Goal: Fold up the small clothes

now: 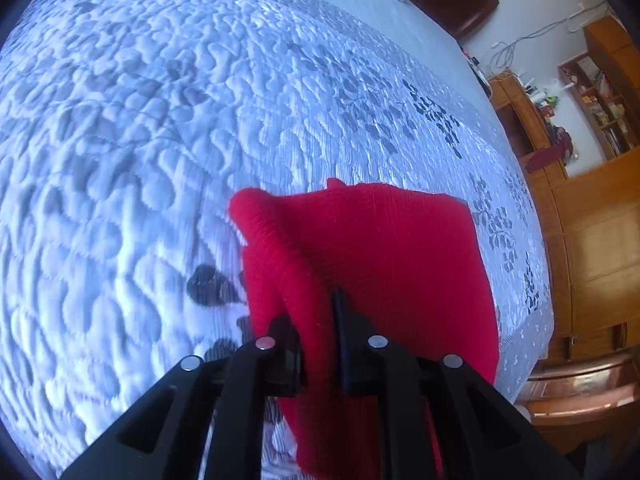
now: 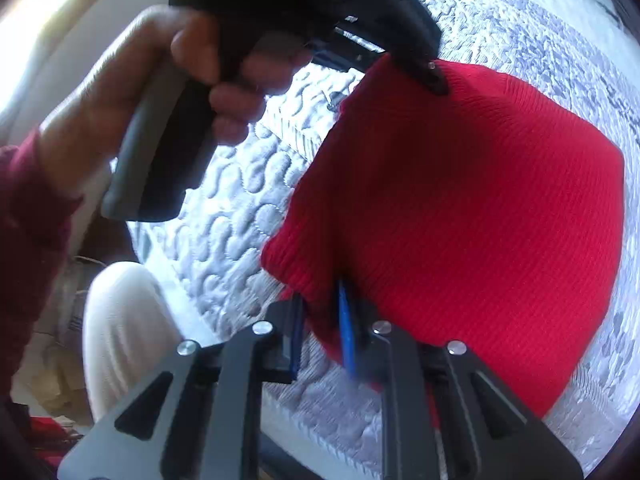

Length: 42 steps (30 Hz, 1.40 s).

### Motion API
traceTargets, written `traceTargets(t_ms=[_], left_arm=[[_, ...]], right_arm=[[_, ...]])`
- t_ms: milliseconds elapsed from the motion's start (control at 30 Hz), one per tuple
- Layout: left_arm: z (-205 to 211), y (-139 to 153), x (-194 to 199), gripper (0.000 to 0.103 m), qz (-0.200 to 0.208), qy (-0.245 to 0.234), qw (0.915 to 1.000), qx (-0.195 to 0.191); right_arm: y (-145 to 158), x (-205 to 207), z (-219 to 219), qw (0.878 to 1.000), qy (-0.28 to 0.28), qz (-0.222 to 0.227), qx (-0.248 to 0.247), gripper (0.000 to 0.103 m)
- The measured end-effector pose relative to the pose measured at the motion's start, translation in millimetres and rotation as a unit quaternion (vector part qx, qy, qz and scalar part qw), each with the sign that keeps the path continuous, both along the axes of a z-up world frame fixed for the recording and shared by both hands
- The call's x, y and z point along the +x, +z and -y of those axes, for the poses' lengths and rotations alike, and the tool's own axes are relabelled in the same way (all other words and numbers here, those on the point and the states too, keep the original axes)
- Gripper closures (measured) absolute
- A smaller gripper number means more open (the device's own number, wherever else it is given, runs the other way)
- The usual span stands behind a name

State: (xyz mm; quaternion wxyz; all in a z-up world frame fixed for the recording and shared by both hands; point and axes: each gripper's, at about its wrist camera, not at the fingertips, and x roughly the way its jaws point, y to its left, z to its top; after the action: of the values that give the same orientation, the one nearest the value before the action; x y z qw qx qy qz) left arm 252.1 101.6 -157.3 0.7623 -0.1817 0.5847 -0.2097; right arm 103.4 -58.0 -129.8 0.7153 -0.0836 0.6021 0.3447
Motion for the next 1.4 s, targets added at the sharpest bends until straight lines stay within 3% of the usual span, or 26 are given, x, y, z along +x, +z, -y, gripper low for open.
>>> traceTargets(t_ms=[33,67,133,233,300,367,433,600,700,733,767,867,1033,1100,1300,1367,1400], left_arm=[[-3.7,5.1,-5.5,0.074,-0.004,0.003,1.0000,-0.005],[-7.3,11.3,-13.6,0.070,-0.005,0.005,0.9999,-0.009],[-12.6,28.1,-42.2,0.060,0.009,0.003,0.9999,-0.004],[-9.6,38.0,-89.0,0.054,0.022,-0.012,0.9996,-0.010],[-7.6,35.5,-112.8,0.054,0.016,-0.004,0.9998,-0.008],[-7.1,29.2,-132.7,0.054,0.001,0.007,0.9995,-0.030],[-6.7,24.5,-145.1,0.054,-0.007,0.020,0.9994,-0.026],[-2.5,14.7,-159.8,0.054,-0.027,0.036,0.9988,-0.018],[6.1,10.5,-161.8,0.055,-0.033,0.036,0.9986,-0.018],[9.1,9.1,-161.7,0.056,-0.035,0.036,0.9986,-0.019],[12.2,7.9,-161.8,0.056,-0.038,0.034,0.9985,-0.019],[26.8,5.5,-164.1,0.071,-0.040,0.021,0.9989,-0.008],[37.1,14.4,-169.3,0.076,-0.032,0.013,0.9994,0.010],[41.2,11.5,-170.3,0.076,-0.029,0.008,0.9991,0.029],[43.3,-4.6,-167.5,0.073,-0.035,0.018,0.9990,0.020],[44.5,-0.1,-169.0,0.063,-0.030,0.015,0.9991,0.026],[44.2,2.9,-169.8,0.050,-0.030,0.014,0.9990,0.031]], right_arm=[[7.4,2.0,10.0,1.000,-0.006,-0.010,0.016,0.080],[16.9,1.3,22.8,0.999,-0.014,-0.019,0.036,0.068],[44.1,-4.2,64.0,0.997,-0.048,-0.003,0.065,0.054],[56.4,-10.4,117.8,0.993,-0.106,0.017,0.048,0.054],[48.2,-11.8,142.3,0.990,-0.138,0.005,0.036,0.054],[34.8,-14.0,156.8,0.985,-0.166,-0.017,0.034,0.054],[25.5,-20.0,161.1,0.984,-0.172,-0.023,0.033,0.054],[15.6,-40.6,141.0,0.991,-0.133,0.018,-0.013,0.054],[-0.5,-33.0,143.2,0.988,-0.151,-0.001,-0.024,0.054],[-4.4,-31.0,144.7,0.988,-0.154,-0.004,-0.025,0.060],[-8.8,-28.5,147.1,0.987,-0.156,-0.004,-0.030,0.075],[-15.8,-23.3,151.3,0.987,-0.156,-0.010,-0.033,0.090],[10.1,-26.7,178.9,0.987,-0.157,-0.010,0.011,0.092],[13.1,-28.7,183.2,0.989,-0.148,-0.015,0.006,0.094],[-33.1,-29.6,175.1,0.989,-0.140,-0.053,-0.021,0.094],[-31.9,-27.5,178.8,0.987,-0.147,-0.059,-0.011,0.094],[-30.3,-26.8,181.2,0.987,-0.149,-0.061,-0.007,0.093]])
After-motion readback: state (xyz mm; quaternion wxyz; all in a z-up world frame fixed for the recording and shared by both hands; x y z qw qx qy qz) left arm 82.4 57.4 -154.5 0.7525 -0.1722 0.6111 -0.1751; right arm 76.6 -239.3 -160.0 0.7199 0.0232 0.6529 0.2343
